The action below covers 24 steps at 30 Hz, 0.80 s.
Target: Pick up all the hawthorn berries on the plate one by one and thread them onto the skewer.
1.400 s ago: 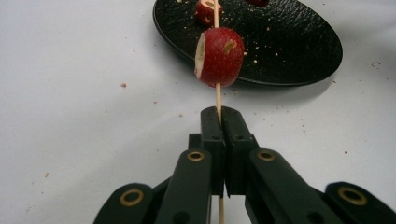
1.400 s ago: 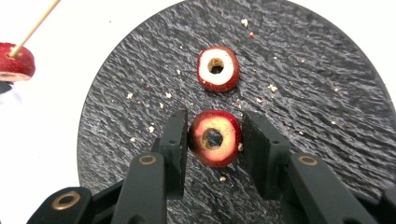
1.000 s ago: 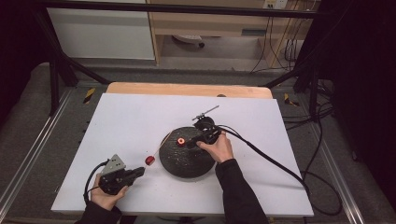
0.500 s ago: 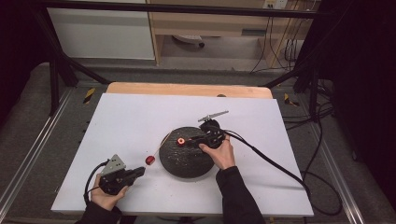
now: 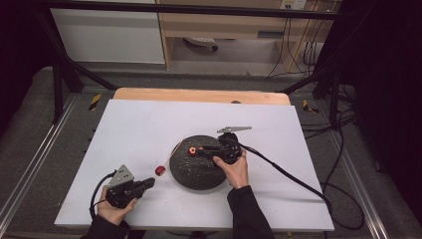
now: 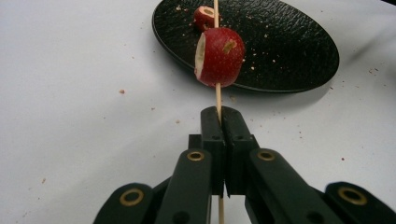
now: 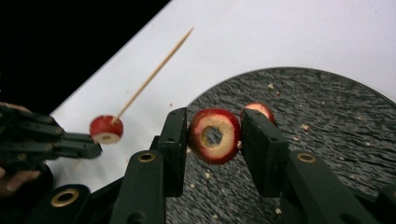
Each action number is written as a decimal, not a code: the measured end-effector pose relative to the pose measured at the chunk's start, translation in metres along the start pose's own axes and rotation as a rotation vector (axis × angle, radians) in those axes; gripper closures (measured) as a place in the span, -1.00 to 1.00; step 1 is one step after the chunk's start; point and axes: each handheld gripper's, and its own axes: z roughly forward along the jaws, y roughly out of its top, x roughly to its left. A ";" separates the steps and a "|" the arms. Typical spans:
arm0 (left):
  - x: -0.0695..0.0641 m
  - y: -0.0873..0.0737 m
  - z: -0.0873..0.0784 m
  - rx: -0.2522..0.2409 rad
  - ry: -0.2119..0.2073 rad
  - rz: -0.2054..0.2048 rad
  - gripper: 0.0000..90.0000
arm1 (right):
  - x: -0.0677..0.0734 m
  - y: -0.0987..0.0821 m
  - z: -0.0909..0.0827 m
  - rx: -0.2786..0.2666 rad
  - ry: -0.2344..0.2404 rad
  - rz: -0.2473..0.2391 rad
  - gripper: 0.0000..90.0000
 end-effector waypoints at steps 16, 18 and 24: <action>-0.003 0.001 -0.001 -0.020 0.003 0.003 0.97 | 0.006 -0.011 0.001 -0.193 0.057 0.076 0.39; -0.004 0.001 -0.001 -0.023 0.004 0.004 0.97 | 0.007 -0.012 0.001 -0.212 0.063 0.085 0.39; -0.005 0.001 -0.002 -0.035 0.005 0.005 0.97 | 0.009 -0.013 0.002 -0.261 0.071 0.105 0.40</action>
